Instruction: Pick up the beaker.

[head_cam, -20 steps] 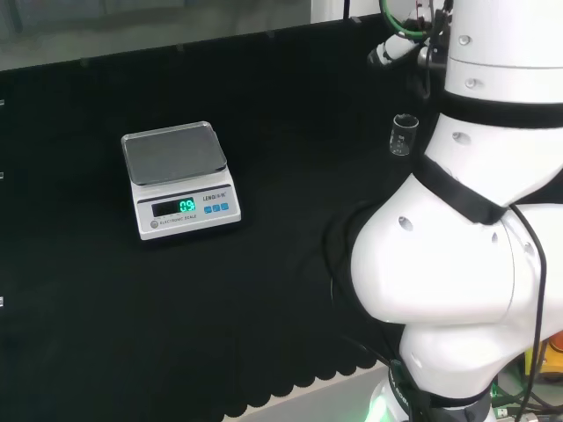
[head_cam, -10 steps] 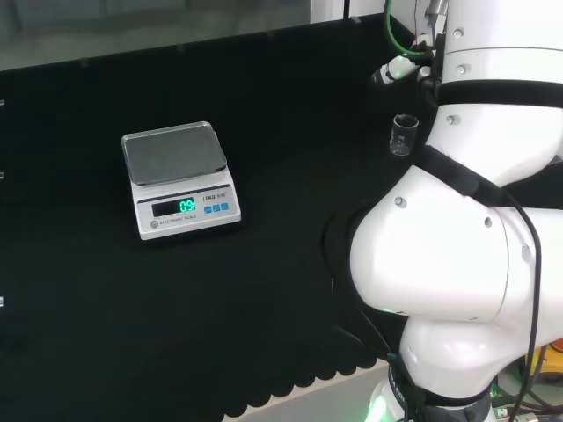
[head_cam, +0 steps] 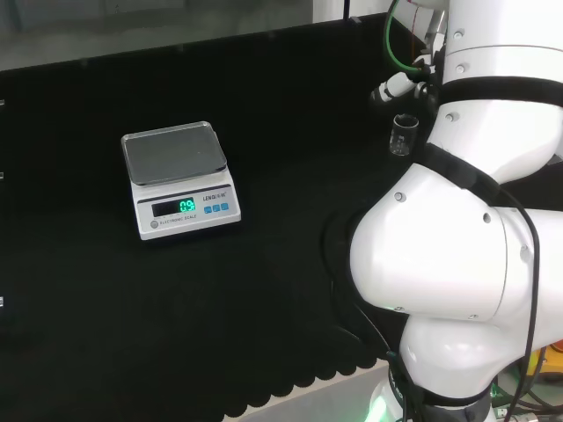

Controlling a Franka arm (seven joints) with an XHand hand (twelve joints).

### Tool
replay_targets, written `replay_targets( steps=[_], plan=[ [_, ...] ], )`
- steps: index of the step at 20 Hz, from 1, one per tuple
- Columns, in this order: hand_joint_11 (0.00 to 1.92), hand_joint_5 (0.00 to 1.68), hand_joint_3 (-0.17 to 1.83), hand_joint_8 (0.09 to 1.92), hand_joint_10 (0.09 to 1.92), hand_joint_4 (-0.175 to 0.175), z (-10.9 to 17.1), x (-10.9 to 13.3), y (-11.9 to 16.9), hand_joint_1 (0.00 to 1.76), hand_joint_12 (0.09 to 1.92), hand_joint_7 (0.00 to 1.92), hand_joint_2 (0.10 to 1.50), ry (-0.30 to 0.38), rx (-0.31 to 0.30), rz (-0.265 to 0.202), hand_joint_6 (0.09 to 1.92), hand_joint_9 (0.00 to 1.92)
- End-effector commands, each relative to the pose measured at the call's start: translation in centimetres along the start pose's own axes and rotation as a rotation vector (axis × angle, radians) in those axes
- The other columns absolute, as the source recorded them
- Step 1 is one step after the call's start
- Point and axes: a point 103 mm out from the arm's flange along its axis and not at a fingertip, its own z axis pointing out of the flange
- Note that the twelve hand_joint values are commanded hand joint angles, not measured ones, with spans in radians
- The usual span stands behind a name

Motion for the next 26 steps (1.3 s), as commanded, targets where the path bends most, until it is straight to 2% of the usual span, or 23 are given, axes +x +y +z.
replay_targets(
  steps=[1, 6, 18, 23, 26],
  plan=[
    [0.16, 0.26, 0.19, 0.83, 0.96, -0.086, 1.4, 0.2, 0.1, 0.48, 1.54, 0.04, 0.74, 0.008, 0.041, 0.015, 0.09, 0.0],
    [0.16, 0.25, 0.18, 0.83, 0.93, -0.084, 2.0, 0.2, -0.5, 0.48, 1.54, 0.03, 0.73, -0.007, 0.066, 0.012, 0.09, 0.0],
    [0.25, 0.23, 0.17, 0.84, 0.96, -0.087, 4.3, -0.6, 0.1, 0.62, 1.48, 0.03, 0.72, -0.044, 0.119, 0.066, 0.09, 0.03],
    [0.36, 0.24, 0.22, 0.85, 0.92, -0.095, 4.5, -0.8, 0.4, 0.74, 1.4, 0.08, 0.72, -0.037, 0.101, 0.067, 0.09, 0.16],
    [0.46, 0.26, 0.39, 0.85, 0.86, -0.105, 4.4, -0.7, 0.5, 0.82, 1.33, 0.17, 0.68, -0.033, 0.076, 0.071, 0.09, 0.28]
  ],
)
